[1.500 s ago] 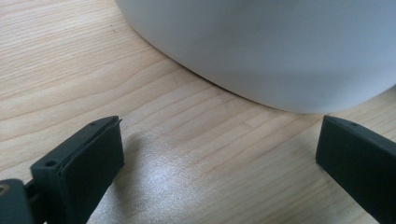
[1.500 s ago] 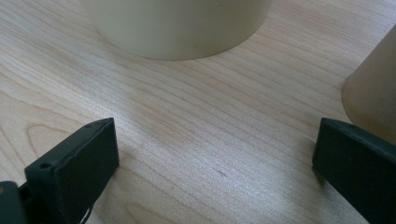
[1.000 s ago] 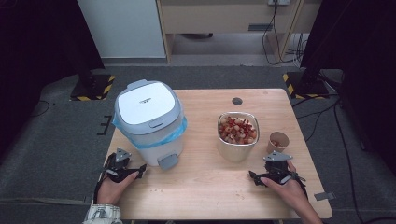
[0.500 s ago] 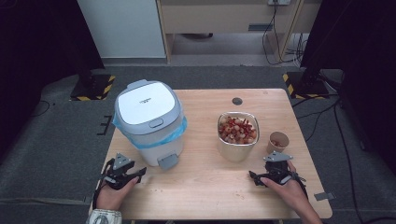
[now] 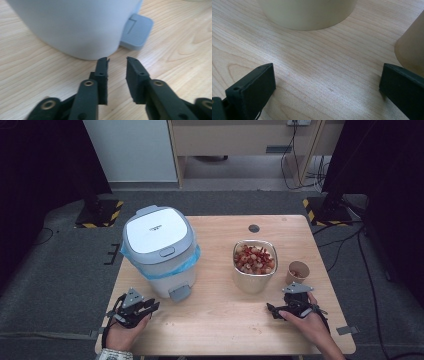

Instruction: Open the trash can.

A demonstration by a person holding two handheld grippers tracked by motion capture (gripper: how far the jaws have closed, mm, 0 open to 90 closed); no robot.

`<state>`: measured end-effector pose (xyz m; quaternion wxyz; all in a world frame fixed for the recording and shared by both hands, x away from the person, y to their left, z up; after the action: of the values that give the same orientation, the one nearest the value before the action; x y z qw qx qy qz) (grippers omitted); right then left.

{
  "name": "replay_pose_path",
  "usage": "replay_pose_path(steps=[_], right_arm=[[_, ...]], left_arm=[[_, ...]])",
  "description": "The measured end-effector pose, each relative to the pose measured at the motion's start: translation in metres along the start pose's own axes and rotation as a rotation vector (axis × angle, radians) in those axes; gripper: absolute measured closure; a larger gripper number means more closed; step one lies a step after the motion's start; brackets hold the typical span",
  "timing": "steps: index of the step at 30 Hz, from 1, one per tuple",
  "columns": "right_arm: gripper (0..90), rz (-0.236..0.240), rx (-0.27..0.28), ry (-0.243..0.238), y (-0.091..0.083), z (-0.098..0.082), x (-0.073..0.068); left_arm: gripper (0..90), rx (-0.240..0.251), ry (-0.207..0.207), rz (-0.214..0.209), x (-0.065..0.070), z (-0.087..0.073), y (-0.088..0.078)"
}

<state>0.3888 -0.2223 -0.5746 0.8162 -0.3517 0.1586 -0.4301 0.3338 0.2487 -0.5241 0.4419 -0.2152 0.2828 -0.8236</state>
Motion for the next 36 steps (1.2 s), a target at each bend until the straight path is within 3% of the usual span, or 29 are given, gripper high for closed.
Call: replay_pose_path(steps=[4,13,21,28,32,36], right_arm=[[0.8,0.0,0.0,0.0,0.0,0.0,0.0],[0.8,0.0,0.0,-0.001,0.0,0.0,0.0],[0.8,0.0,0.0,-0.001,0.0,0.0,0.0],[0.8,0.0,0.0,-0.002,0.0,0.0,0.0],[0.8,0.001,0.0,-0.002,-0.001,0.0,0.0],[0.8,0.001,0.0,-0.001,-0.001,-0.001,0.0]], left_arm=[[79.3,-0.006,0.009,-0.011,0.005,0.002,0.004],[89.1,-0.014,0.081,-0.048,0.02,0.009,0.016],[89.9,-0.011,0.138,-0.033,0.028,0.017,0.028],[89.9,-0.018,0.16,-0.036,0.033,0.022,0.04],[89.9,-0.013,0.199,-0.017,0.038,0.028,0.05],[89.9,-0.006,0.208,-0.004,0.039,0.031,0.054]])
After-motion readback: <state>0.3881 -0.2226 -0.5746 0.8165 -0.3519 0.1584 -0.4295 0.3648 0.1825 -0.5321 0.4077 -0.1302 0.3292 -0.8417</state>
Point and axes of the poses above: each handheld gripper's, and its own axes: y roughly forward along the jaws, z roughly out of its top, x roughly to its right, the point moved 5 cm from there along y, roughly forward along the jaws, and after that the axes turned 4 degrees about -y, right-handed, at the moved point
